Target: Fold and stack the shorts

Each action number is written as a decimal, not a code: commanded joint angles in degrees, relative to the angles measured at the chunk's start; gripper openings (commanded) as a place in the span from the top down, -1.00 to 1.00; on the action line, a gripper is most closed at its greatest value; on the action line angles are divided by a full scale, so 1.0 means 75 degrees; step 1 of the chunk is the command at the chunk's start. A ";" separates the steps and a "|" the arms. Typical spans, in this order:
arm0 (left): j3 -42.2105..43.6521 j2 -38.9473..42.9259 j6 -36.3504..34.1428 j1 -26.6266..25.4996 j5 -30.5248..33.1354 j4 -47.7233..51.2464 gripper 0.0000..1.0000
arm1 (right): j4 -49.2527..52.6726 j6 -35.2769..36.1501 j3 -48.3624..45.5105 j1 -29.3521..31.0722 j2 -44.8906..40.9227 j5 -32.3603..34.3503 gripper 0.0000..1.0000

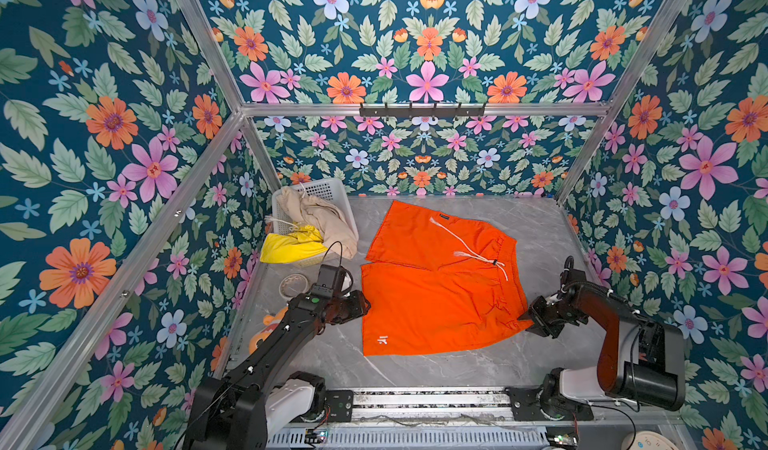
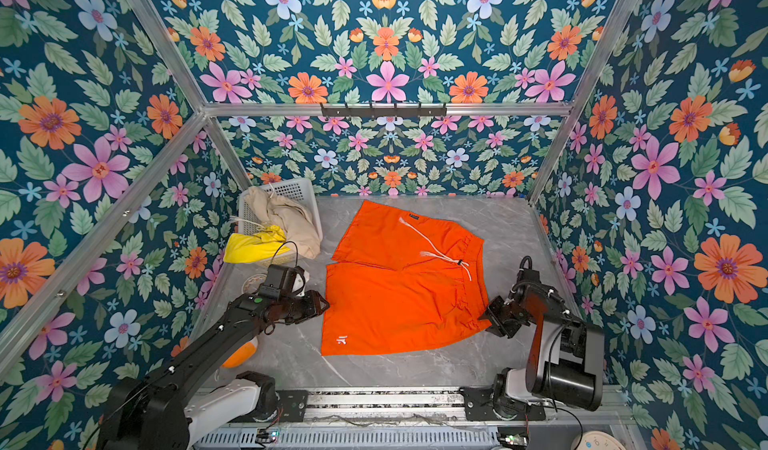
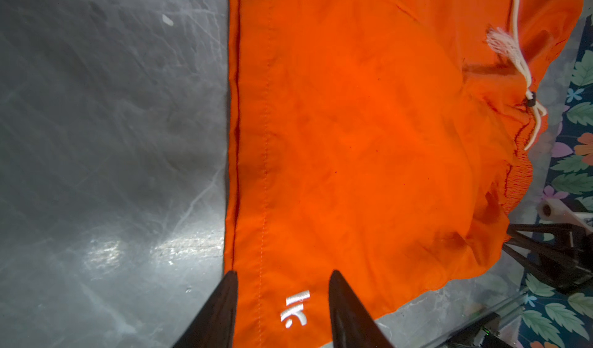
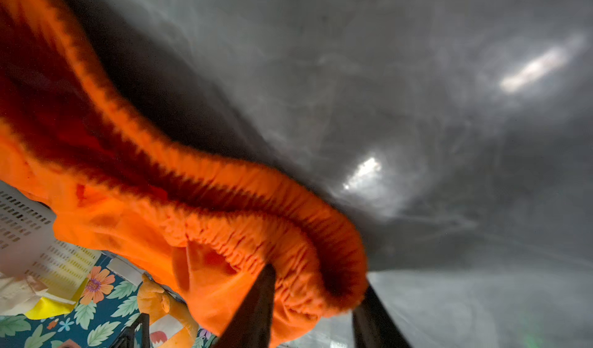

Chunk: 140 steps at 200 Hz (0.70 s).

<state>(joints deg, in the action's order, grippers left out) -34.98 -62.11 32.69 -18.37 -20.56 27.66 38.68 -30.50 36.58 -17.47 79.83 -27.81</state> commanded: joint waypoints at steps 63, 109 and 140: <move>0.0103 0.0209 0.1899 -0.0272 -0.0946 0.1970 -0.02 | -0.0397 -0.0839 -0.0273 0.0703 -0.0813 0.0192 0.72; 0.0686 0.0353 0.2160 -0.0316 -0.0699 0.2121 -0.01 | -0.0132 -0.0776 -0.0154 0.0783 -0.1030 0.0322 0.72; 0.0860 0.0030 0.1904 -0.0318 -0.0447 0.1748 -0.01 | -0.0031 -0.0728 -0.0131 0.0783 -0.1148 0.0272 0.72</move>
<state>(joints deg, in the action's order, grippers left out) -29.26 -60.71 47.79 -20.73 -25.63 42.06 36.67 -35.79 35.20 -11.68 71.81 -26.39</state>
